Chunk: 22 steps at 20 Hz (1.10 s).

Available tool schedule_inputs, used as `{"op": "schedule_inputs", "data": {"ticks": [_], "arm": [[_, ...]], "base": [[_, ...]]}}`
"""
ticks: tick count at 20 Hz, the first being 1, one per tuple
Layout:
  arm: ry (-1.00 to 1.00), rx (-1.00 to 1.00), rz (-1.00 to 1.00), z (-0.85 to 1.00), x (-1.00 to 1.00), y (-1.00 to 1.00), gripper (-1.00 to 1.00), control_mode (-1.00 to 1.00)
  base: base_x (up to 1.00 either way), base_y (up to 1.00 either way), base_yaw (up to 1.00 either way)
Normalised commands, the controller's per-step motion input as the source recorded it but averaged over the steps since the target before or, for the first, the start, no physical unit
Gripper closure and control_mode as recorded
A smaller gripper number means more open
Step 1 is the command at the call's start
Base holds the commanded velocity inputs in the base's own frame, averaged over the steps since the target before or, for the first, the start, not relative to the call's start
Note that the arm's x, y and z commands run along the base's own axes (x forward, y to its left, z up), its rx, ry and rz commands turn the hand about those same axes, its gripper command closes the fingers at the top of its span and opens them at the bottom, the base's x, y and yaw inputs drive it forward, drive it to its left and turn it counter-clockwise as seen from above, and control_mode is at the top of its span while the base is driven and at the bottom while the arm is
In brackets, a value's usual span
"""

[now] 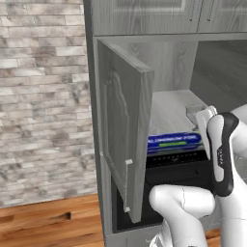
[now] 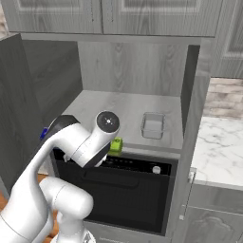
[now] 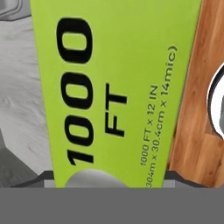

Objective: Retrieve the tupperware and aluminum foil from the cabinet and place them on the dining counter near the plate with shrimp and avocado to prepare for storing leftovers.

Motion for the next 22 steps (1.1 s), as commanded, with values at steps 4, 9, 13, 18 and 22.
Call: {"op": "schedule_inputs", "data": {"ticks": [4,9,13,18,22], "arm": [[0.00,0.00,0.00,0.00,0.04,0.00,1.00,-1.00],[0.00,0.00,0.00,0.00,0.00,0.00,1.00,1.00],[0.00,0.00,0.00,0.00,0.00,0.00,1.00,1.00],[0.00,0.00,0.00,0.00,0.00,0.00,1.00,1.00],[0.00,0.00,0.00,0.00,0.00,0.00,1.00,1.00]], "base": [[0.00,0.00,0.00],[0.00,-0.10,-0.02],[-0.26,-0.20,-0.14],[-0.73,-0.12,-0.07],[-0.96,-0.01,-0.01]]}}
